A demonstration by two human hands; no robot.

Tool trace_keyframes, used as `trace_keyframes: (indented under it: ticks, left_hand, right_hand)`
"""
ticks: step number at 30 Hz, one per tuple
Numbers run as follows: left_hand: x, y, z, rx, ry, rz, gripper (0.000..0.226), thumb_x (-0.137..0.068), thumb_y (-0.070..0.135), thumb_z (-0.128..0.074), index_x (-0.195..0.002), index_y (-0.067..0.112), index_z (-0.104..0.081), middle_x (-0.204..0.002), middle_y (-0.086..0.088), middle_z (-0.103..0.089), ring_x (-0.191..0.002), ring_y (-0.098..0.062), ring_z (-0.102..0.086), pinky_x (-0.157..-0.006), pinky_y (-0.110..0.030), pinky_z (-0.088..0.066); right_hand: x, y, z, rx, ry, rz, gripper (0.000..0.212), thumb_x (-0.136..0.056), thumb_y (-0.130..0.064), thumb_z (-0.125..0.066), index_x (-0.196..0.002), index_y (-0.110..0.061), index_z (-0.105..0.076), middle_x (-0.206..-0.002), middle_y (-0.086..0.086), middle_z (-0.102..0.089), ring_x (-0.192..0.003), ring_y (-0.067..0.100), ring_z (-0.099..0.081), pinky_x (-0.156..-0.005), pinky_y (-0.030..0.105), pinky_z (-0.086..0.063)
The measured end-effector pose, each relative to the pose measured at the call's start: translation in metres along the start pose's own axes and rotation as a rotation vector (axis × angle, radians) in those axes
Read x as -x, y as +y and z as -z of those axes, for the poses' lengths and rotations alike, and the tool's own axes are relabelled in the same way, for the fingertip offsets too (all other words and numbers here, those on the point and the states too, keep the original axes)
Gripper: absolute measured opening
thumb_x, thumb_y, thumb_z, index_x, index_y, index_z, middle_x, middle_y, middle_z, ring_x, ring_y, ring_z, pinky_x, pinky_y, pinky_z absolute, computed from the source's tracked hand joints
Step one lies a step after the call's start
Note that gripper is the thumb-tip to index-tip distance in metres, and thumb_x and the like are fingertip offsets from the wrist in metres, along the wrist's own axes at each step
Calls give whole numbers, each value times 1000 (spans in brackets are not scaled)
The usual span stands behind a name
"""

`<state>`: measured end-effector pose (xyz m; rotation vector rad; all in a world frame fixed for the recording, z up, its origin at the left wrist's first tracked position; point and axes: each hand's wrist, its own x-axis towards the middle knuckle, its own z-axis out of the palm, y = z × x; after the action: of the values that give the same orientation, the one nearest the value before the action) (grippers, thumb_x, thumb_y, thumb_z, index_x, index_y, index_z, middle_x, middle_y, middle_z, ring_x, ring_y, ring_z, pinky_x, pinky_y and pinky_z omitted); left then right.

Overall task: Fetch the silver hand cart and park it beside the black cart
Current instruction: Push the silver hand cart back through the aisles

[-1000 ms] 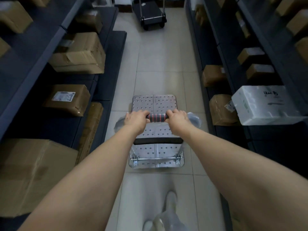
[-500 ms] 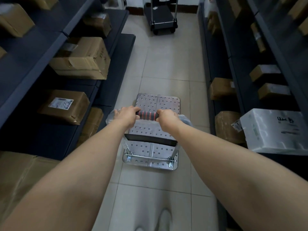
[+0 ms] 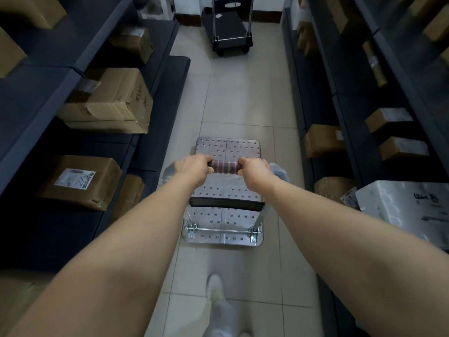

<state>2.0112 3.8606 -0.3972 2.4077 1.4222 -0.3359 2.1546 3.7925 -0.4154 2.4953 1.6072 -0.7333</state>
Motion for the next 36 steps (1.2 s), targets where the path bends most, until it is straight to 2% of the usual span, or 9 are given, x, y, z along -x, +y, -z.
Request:
trace_keyframes:
  ticks: [6,10,15,18,21,25,27,30,36]
  left_hand:
    - [-56,4,15,-6,-8,-50,25,-96,38,-50,-120,31,-57,-114,-3,-64,-108,-27,-57,-75,-33,-36]
    - [-86,9,27,-43,-4,-76,24,-97,39,-49,-118,32,-57,-111,-2,-64,-106,-27,-57,-75,-32,-37]
    - [-114,15,39,-60,15,-104,25,-97,39,-48,-120,33,-57,-113,-1,-64,-109,-26,-57,-75,-30,-33]
    - [-131,17,44,-66,19,-118,23,-98,38,-48,-117,31,-58,-112,-1,-64,-107,-26,-57,-74,-30,-33]
    - [-147,18,49,-64,11,-117,22,-98,37,-47,-116,31,-58,-109,-1,-64,-104,-26,-57,-73,-30,-33]
    - [-166,20,57,-51,2,-107,24,-99,36,-47,-120,32,-57,-110,-1,-63,-105,-26,-57,-75,-31,-34]
    - [-175,19,61,-42,-7,-97,24,-99,36,-47,-120,33,-57,-108,-1,-62,-103,-25,-56,-76,-32,-34]
    - [-191,16,66,-39,-18,-90,23,-98,37,-47,-119,33,-57,-101,1,-61,-93,-23,-54,-75,-33,-37]
    - [-226,11,87,-40,-62,-65,29,-98,38,-48,-126,34,-53,-111,-1,-63,-105,-25,-56,-77,-34,-39]
  right_hand:
    - [-41,4,26,-46,6,-52,27,-93,-10,-57,-115,-26,-54,-101,2,-60,-105,26,-54,-94,38,-46]
    - [-64,8,38,-74,35,-92,29,-92,-11,-57,-115,-27,-53,-98,1,-55,-101,24,-52,-91,36,-48]
    - [-94,14,51,-94,39,-126,32,-91,-7,-57,-116,-26,-54,-103,3,-54,-124,32,-45,-111,46,-33]
    - [-109,18,61,-68,64,-103,33,-92,-5,-57,-118,-24,-53,-99,0,-53,-116,24,-50,-115,42,-25]
    - [-121,19,70,-35,102,-81,35,-92,-4,-57,-122,-23,-53,-106,2,-57,-109,20,-51,-113,39,-27]
    - [-138,17,83,-20,75,-94,36,-94,-5,-56,-125,-23,-52,-115,4,-59,-113,22,-51,-112,38,-29]
    - [-147,16,88,-28,72,-95,35,-94,-7,-56,-125,-22,-52,-112,5,-59,-112,23,-53,-110,37,-33]
    - [-160,15,94,-34,80,-84,31,-95,-8,-53,-123,-21,-54,-107,6,-59,-105,25,-55,-98,37,-45]
    - [-197,9,121,-43,-55,-84,33,-94,-10,-57,-125,-22,-53,-113,7,-60,-104,23,-58,-90,33,-51]
